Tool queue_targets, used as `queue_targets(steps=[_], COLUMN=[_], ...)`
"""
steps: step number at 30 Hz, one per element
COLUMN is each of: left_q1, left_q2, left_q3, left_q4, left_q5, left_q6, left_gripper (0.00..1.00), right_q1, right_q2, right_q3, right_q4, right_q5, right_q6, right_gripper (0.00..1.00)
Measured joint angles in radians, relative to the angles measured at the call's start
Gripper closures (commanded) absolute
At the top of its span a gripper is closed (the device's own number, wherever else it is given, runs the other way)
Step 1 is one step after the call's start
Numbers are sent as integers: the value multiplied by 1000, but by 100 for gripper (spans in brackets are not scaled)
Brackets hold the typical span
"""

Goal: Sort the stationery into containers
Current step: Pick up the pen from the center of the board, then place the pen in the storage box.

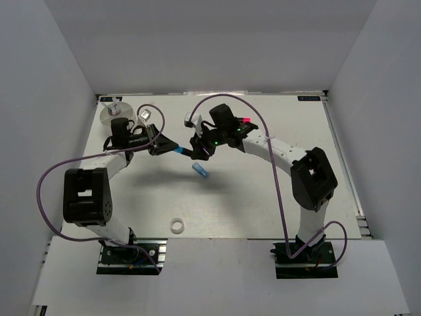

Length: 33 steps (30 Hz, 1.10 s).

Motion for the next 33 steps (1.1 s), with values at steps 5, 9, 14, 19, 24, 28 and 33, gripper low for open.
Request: queue_targets(steps=[5,9,14,19,24,28,33], left_q1=[20,56,114,154,169,173,179], left_q2=[-93,-161,-167,-169,-166,-167,-142], left_q3=[-18,54,285,529,648,626,613], left_q4=[-72,-226,-431,-560,-604,-586,-581], left_q5=[-13,-81,-279,-562,-839,-1043,-1225], left_q6=[26,130,294,414,481,478,462], left_gripper=[100,100,100,100,100,100,100], right_q1=[0,-6,-19,-38,-60,-72,-76], right_q2=[-24,-92,-174,-216,-223,-223,-223], right_q3=[-5,-31,-53,-66,-115,-124,-124], right_q4=[41,51,51,44,34,14,13], right_q5=[31,50,66,82,90,94,93], right_q6=[37,66,104,122,137,143,151], right_gripper=[20,18,18,18,19,19,19])
